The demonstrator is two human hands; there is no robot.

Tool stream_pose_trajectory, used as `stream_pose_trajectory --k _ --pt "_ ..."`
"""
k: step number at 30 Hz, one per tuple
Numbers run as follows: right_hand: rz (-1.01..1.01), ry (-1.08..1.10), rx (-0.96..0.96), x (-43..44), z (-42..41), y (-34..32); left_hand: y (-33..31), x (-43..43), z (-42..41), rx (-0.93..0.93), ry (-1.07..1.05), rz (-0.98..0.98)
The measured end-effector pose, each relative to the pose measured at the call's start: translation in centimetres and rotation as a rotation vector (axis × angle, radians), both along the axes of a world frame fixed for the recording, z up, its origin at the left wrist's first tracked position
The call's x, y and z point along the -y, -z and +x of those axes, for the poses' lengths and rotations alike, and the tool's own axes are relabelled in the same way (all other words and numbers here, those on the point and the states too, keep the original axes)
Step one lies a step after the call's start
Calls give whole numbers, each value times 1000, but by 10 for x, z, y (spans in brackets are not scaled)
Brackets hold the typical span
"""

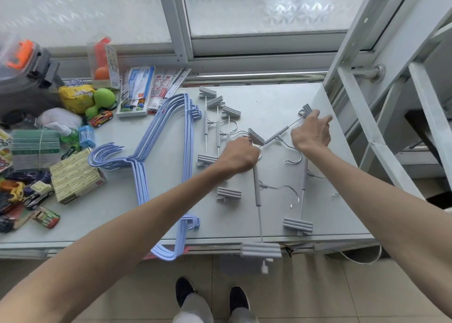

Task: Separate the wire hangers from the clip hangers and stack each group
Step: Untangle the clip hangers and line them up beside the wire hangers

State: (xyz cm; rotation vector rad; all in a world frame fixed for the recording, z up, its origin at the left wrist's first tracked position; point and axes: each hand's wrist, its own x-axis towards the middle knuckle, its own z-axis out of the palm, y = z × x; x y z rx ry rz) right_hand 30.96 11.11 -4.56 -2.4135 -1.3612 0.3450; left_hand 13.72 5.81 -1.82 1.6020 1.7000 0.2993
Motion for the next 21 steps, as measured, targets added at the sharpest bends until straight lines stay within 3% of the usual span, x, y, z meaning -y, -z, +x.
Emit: stream_pose_trajectory --k 7,15,21 --pt "-175 -134 -120 -2 -25 6 2 -61 -29 80 -183 -19" --pt "-162 -32 -291 -5 -23 5 11 -55 -19 -11 -82 -103" --pt "-131 9 -266 0 -19 5 21 -53 -21 -174 -57 2"
